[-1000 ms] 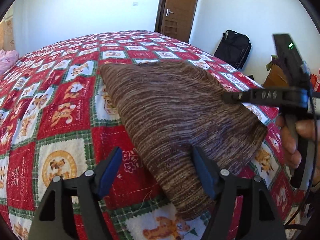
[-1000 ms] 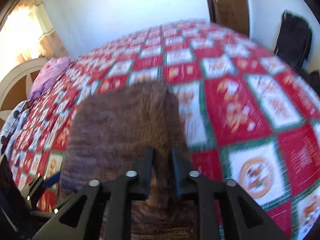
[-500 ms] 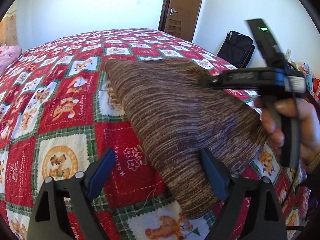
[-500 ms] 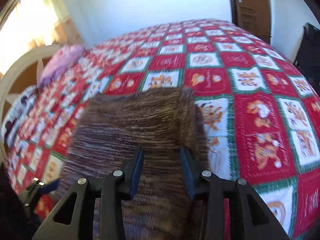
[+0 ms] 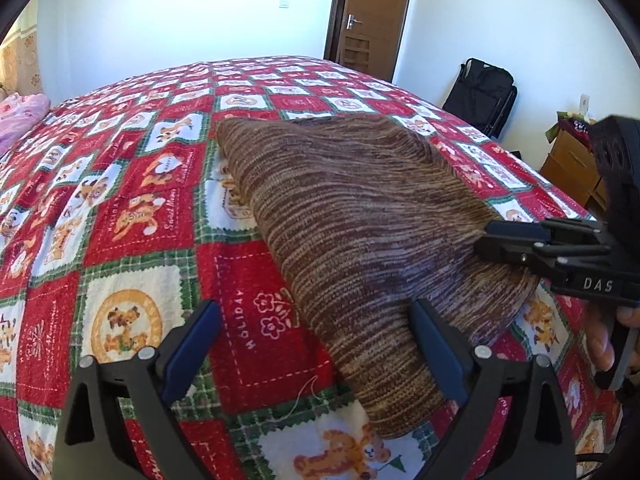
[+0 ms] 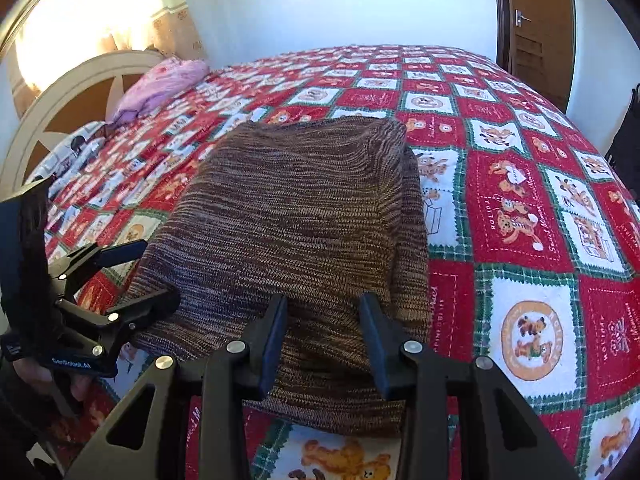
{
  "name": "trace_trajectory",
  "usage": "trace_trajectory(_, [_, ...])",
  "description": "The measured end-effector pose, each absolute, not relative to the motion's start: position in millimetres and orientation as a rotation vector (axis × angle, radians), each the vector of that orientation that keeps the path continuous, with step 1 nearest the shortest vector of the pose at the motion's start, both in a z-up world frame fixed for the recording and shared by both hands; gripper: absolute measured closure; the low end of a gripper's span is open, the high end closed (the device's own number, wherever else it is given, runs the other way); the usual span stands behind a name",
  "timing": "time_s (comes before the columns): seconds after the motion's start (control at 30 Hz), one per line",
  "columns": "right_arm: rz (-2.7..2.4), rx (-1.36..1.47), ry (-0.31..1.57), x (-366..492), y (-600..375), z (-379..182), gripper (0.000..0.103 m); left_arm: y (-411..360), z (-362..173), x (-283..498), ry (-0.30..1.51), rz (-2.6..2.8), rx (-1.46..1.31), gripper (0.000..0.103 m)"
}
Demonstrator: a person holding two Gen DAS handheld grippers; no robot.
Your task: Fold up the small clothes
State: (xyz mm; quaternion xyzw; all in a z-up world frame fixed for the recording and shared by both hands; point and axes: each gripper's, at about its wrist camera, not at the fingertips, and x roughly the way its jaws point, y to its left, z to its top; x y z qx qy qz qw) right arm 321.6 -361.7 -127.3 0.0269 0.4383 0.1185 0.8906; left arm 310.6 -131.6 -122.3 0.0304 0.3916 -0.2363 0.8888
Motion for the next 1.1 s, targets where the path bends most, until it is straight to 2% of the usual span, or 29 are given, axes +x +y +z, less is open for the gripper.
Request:
trace_trajectory(0.4, [0.253,0.057,0.911,325,-375,-121,0.065,-134,-123,315,0.845,-0.475,0.074,0.002])
trace_trajectory(0.57, [0.208,0.107,0.871,327,-396,-113,0.059,-132,-115,316,0.84,-0.472,0.053,0.002])
trace_trajectory(0.77, [0.216,0.158,0.907,340,-416,-121,0.058,-137,-107,326,0.822,-0.468,0.048,0.002])
trace_trajectory(0.93, [0.284,0.161,0.808,341,-400,-98,0.058,-144,-115,337,0.837,-0.46,0.063,0.002])
trace_trajectory(1.1, [0.377,0.069,0.9,382,-351,-95,0.058,-150,-118,337,0.841,-0.467,0.065,0.002])
